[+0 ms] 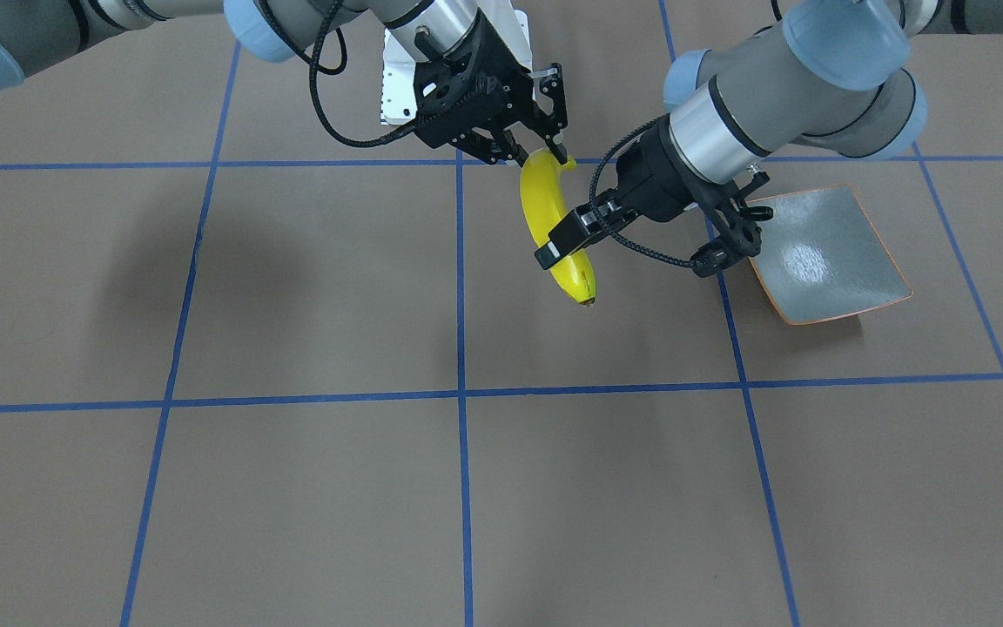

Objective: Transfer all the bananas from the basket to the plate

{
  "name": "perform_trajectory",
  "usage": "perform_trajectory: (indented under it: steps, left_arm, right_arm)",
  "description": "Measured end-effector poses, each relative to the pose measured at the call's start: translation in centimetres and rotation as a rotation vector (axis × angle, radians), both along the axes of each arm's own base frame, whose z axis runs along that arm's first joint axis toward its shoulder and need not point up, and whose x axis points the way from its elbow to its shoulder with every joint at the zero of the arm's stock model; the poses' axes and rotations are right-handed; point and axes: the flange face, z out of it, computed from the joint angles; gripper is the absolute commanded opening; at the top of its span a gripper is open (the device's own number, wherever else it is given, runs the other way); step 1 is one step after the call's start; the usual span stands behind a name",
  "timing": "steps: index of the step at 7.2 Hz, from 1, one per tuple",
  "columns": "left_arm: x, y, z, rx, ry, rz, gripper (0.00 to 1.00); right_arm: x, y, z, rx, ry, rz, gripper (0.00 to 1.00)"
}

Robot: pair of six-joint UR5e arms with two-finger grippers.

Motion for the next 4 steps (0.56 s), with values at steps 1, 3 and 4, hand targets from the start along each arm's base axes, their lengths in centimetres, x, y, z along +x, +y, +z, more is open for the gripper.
perform_trajectory:
  steps: [1,3,4]
  left_arm:
    - [-0.04,0.05,-0.07,0.002,0.001,0.0,0.0]
    - [-0.14,0.2,-0.25,0.006,0.005,0.001,0.0]
    - [-0.2,0.23,-0.18,0.008,0.004,0.002,0.0]
  right_arm:
    - [-0.03,-0.01,0.05,-0.001,-0.002,0.001,1.0]
    - [0.0,0.0,0.26,0.001,-0.007,0.001,1.0]
    - [0.25,0.04,0.75,0.006,-0.018,0.0,1.0]
